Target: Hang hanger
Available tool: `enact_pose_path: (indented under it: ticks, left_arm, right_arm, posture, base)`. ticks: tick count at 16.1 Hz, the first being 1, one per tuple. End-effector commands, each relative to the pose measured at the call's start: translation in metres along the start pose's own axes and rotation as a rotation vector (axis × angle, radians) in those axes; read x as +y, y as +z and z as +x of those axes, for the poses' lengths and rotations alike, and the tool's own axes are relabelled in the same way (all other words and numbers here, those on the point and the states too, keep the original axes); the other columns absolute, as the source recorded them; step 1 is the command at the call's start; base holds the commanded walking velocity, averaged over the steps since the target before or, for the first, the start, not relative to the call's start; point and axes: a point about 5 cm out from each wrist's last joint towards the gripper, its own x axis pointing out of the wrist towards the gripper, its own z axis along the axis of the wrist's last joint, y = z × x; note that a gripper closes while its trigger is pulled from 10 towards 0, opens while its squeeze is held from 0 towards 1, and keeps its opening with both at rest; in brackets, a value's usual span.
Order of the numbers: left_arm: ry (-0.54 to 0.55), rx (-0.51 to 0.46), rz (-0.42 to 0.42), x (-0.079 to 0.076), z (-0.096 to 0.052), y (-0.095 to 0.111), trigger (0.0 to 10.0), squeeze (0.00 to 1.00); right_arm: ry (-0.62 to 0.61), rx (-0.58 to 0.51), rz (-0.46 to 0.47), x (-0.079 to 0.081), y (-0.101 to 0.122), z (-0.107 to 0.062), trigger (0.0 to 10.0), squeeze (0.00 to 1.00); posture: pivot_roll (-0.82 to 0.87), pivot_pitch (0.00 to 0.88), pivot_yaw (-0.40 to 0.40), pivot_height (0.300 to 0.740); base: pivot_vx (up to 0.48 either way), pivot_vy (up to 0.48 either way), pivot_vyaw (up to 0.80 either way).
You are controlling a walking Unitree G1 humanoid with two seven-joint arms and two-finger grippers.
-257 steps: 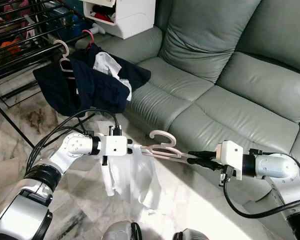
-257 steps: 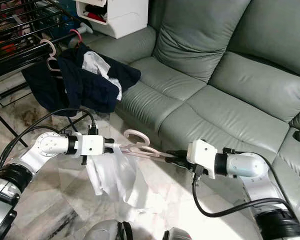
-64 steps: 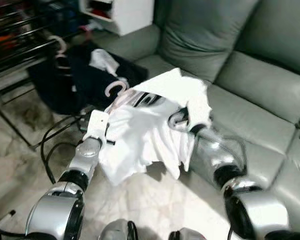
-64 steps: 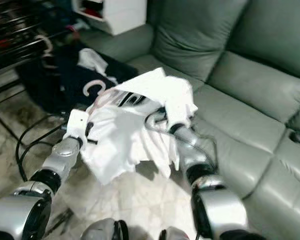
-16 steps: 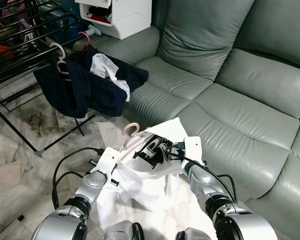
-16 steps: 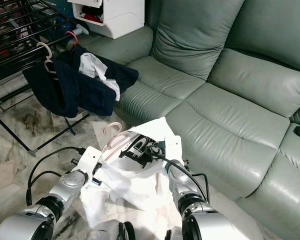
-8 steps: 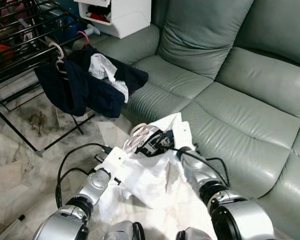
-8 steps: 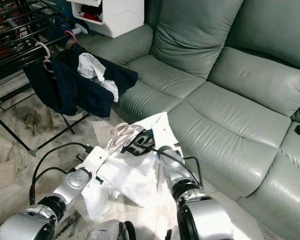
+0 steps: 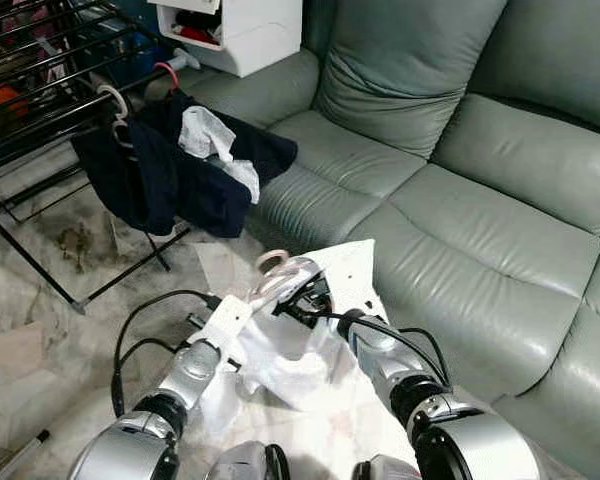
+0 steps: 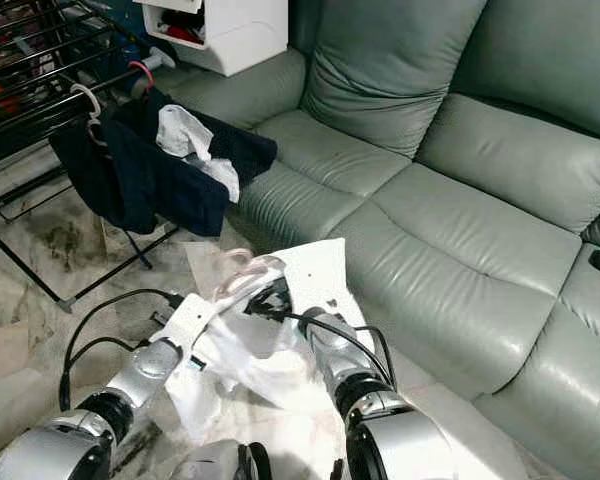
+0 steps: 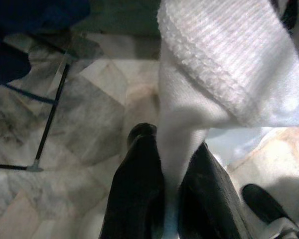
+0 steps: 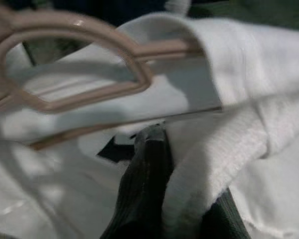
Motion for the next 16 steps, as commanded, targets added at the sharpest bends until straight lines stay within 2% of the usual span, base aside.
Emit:
enact_pose_path:
  ticks: [1, 2, 3, 4, 5, 7, 9, 10, 12, 13, 14, 16]
  left_arm:
    - [0.023, -0.063, -0.023, 0.002, 0.003, 0.019, 10.0, 0.00]
    - [0.022, -0.060, -0.026, 0.002, 0.004, 0.020, 10.0, 0.00]
    - [0.022, -0.058, -0.034, 0.002, 0.004, 0.020, 10.0, 0.00]
    - [0.027, -0.064, -0.030, 0.004, 0.004, 0.021, 10.0, 0.00]
    - [0.033, -0.065, -0.025, 0.006, 0.004, 0.021, 10.0, 0.00]
    - [0.052, -0.060, -0.032, 0.012, 0.003, 0.020, 10.0, 0.00]
    - [0.087, -0.057, -0.057, 0.022, 0.003, 0.020, 10.0, 0.00]
    - [0.118, -0.060, -0.064, 0.030, 0.003, 0.022, 10.0, 0.00]
    - [0.138, -0.059, -0.073, 0.034, 0.003, 0.022, 10.0, 0.00]
    - [0.158, -0.062, -0.082, 0.040, 0.003, 0.024, 10.0, 0.00]
    - [0.163, -0.063, -0.081, 0.041, 0.002, 0.025, 10.0, 0.00]
    - [0.169, -0.069, -0.083, 0.043, 0.002, 0.026, 10.0, 0.00]
  right_arm:
    - [0.154, 0.035, -0.036, 0.030, -0.008, 0.002, 0.0, 0.00]
    - [0.218, 0.077, -0.072, 0.035, -0.015, 0.000, 0.0, 0.00]
    - [0.251, 0.141, -0.185, 0.034, -0.025, -0.004, 10.0, 0.00]
    - [0.228, 0.201, -0.305, 0.023, -0.034, -0.009, 10.0, 0.51]
    - [0.195, 0.211, -0.308, 0.012, -0.036, -0.011, 10.0, 1.00]
    - [0.113, 0.207, -0.329, -0.010, -0.036, -0.017, 10.0, 1.00]
    - [0.010, 0.192, -0.281, -0.033, -0.038, -0.027, 10.0, 1.00]
    - [0.005, 0.217, -0.282, -0.041, -0.047, -0.035, 10.0, 1.00]
    - [-0.007, 0.235, -0.280, -0.047, -0.053, -0.041, 10.0, 1.00]
    - [-0.071, 0.195, -0.375, -0.062, -0.051, -0.050, 10.0, 1.00]
    - [-0.080, 0.204, -0.370, -0.066, -0.054, -0.054, 10.0, 1.00]
    - [-0.044, 0.220, -0.353, -0.065, -0.061, -0.059, 10.0, 1.00]
  posture:
    - [-0.07, 0.000, 0.090, 0.740]
    - [-0.07, 0.000, 0.089, 0.740]
    - [-0.07, 0.000, 0.089, 0.740]
    - [-0.07, 0.000, 0.089, 0.740]
    - [-0.07, 0.000, 0.089, 0.740]
    - [-0.06, 0.000, 0.087, 0.740]
    - [-0.07, 0.000, 0.087, 0.740]
    - [-0.07, 0.000, 0.089, 0.740]
    - [-0.08, 0.000, 0.091, 0.740]
    - [-0.08, 0.000, 0.095, 0.740]
    - [-0.09, 0.000, 0.097, 0.740]
    - [-0.09, 0.000, 0.098, 0.740]
  base:
    - [0.000, 0.000, 0.00]
    - [0.000, 0.000, 0.00]
    - [0.000, 0.000, 0.00]
    - [0.000, 0.000, 0.00]
    - [0.000, 0.000, 0.00]
    - [0.000, 0.000, 0.00]
    - [0.000, 0.000, 0.00]
    - [0.000, 0.000, 0.00]
    - [0.000, 0.000, 0.00]
    - [0.000, 0.000, 0.00]
    - [0.000, 0.000, 0.00]
    - [0.000, 0.000, 0.00]
